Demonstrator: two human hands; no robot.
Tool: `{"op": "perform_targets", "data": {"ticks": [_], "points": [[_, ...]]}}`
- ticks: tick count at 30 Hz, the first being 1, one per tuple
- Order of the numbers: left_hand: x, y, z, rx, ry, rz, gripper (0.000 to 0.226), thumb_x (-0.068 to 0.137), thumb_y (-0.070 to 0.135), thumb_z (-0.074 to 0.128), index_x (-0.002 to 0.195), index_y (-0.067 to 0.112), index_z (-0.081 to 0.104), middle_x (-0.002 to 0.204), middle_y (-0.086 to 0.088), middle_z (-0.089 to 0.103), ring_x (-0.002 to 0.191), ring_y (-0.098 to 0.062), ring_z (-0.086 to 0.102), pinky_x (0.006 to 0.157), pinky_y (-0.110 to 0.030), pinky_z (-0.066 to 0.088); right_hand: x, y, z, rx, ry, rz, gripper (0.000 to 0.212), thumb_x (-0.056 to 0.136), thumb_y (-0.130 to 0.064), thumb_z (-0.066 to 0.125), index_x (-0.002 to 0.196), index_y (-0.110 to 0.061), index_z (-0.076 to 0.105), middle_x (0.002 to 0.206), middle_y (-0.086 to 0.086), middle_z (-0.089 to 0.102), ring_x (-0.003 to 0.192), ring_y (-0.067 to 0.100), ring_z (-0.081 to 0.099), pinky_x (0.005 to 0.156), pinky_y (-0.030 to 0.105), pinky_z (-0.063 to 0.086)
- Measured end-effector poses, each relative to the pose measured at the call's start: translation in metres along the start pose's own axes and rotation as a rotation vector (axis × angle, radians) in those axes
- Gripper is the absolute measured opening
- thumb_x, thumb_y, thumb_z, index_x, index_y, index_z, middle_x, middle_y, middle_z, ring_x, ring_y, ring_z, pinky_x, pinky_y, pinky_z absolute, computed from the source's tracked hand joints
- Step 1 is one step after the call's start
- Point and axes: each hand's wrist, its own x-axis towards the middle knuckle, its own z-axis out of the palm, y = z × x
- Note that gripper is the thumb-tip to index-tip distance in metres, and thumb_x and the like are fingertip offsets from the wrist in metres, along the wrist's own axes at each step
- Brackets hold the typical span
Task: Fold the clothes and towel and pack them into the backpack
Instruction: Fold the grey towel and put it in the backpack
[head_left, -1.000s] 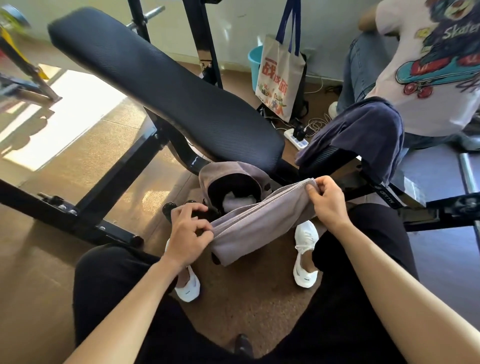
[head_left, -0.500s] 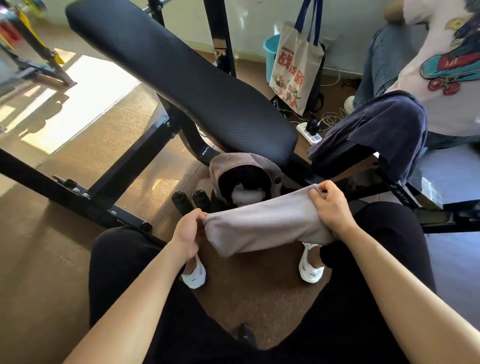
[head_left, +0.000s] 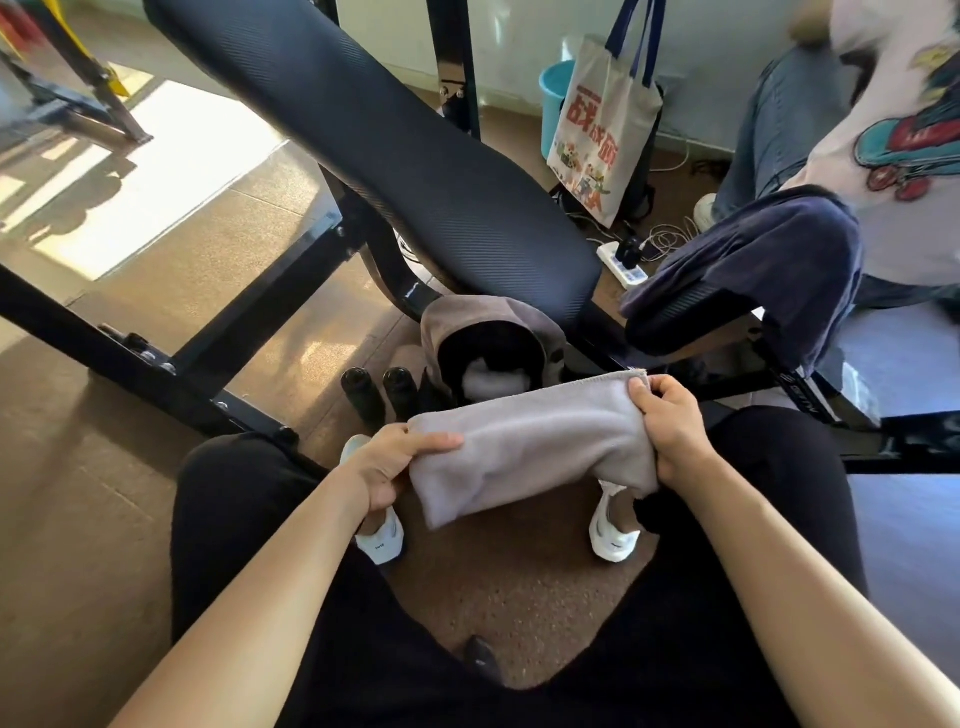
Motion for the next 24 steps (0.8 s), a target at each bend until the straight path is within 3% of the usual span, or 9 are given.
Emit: {"op": "perform_targets", "data": {"ticks": [3,6,8,11,13,15,18,22,24], "points": [[0.002,-0.004,-0.005,-0.001,-0.094,-0.052,0.094,0.035,0.025,0.105,0.121,0.004,0.071,0.117,-0.02,0.073,0.113,-0.038,0.069,0.105,-0.054,0.051,0.001,-0.001,-0.002,-0.019,0.006,-0.047,0.016,0.102,-0.02,0.059,0.088,-0.012,0.059,0.082,0.006,0.061,0.075,0.017,0.056,0.069,0.035,0.05],[0.004,-0.006,-0.006,-0.016,-0.026,-0.012,0.097,0.036,0.035,0.105,0.122,0.006,0.071,0.117,-0.016,0.074,0.112,-0.036,0.069,0.104,-0.053,0.052,0.0,-0.001,-0.004,-0.026,0.006,-0.099,0.011,0.101,-0.019,0.06,0.094,-0.01,0.06,0.079,0.003,0.063,0.072,0.013,0.056,0.067,0.033,0.049],[0.004,-0.006,-0.003,-0.016,0.046,0.077,0.087,0.05,0.046,0.1,0.124,0.01,0.069,0.118,-0.012,0.074,0.114,-0.032,0.068,0.108,-0.052,0.049,-0.001,-0.002,-0.005,-0.033,0.007,-0.134,0.011,0.102,-0.018,0.06,0.097,-0.008,0.06,0.079,0.003,0.063,0.07,0.012,0.057,0.065,0.031,0.05],[0.003,-0.004,0.005,0.059,0.128,0.274,0.053,0.079,0.055,0.078,0.119,0.02,0.072,0.118,-0.003,0.074,0.116,-0.025,0.066,0.111,-0.049,0.046,-0.004,-0.004,-0.005,-0.08,0.022,-0.194,0.012,0.102,-0.018,0.059,0.097,-0.008,0.058,0.078,0.003,0.062,0.068,0.01,0.055,0.063,0.03,0.048],[0.003,-0.004,0.01,0.164,0.196,0.384,0.035,0.094,0.054,0.063,0.114,0.027,0.072,0.112,0.001,0.075,0.108,-0.019,0.069,0.102,-0.042,0.052,-0.005,-0.005,-0.006,-0.146,0.024,-0.222,0.014,0.102,-0.018,0.058,0.097,-0.005,0.057,0.077,0.004,0.061,0.062,0.006,0.053,0.059,0.025,0.046],[0.002,-0.003,0.015,0.311,0.29,0.521,0.022,0.103,0.043,0.053,0.107,0.027,0.069,0.101,0.002,0.074,0.096,-0.014,0.069,0.088,-0.027,0.052,-0.005,-0.004,-0.007,-0.235,0.014,-0.257,0.015,0.102,-0.021,0.059,0.096,-0.008,0.057,0.079,0.006,0.062,0.065,0.009,0.054,0.063,0.03,0.048],[0.001,-0.001,0.014,0.567,0.49,0.695,0.025,0.106,0.034,0.049,0.111,0.018,0.068,0.099,0.003,0.072,0.089,-0.009,0.064,0.078,-0.015,0.042,-0.007,-0.004,-0.01,-0.383,0.016,-0.321,0.014,0.102,-0.027,0.058,0.095,-0.015,0.054,0.081,0.004,0.065,0.071,0.014,0.056,0.07,0.038,0.047],[0.004,0.003,0.008,0.755,0.604,0.742,0.029,0.106,0.036,0.05,0.111,0.014,0.068,0.086,0.003,0.07,0.076,-0.01,0.06,0.074,-0.029,0.044,-0.015,-0.009,-0.006,-0.578,0.011,-0.421,0.011,0.104,-0.03,0.052,0.102,-0.02,0.05,0.079,-0.002,0.061,0.075,0.019,0.057,0.069,0.037,0.042],[0.003,0.003,0.01,0.723,0.62,0.712,0.028,0.105,0.037,0.051,0.1,0.015,0.069,0.081,0.005,0.066,0.07,-0.008,0.055,0.068,-0.027,0.04,-0.013,-0.007,-0.005,-0.587,0.028,-0.413,0.012,0.104,-0.031,0.052,0.104,-0.018,0.051,0.082,0.0,0.063,0.08,0.022,0.057,0.072,0.037,0.042]]}}
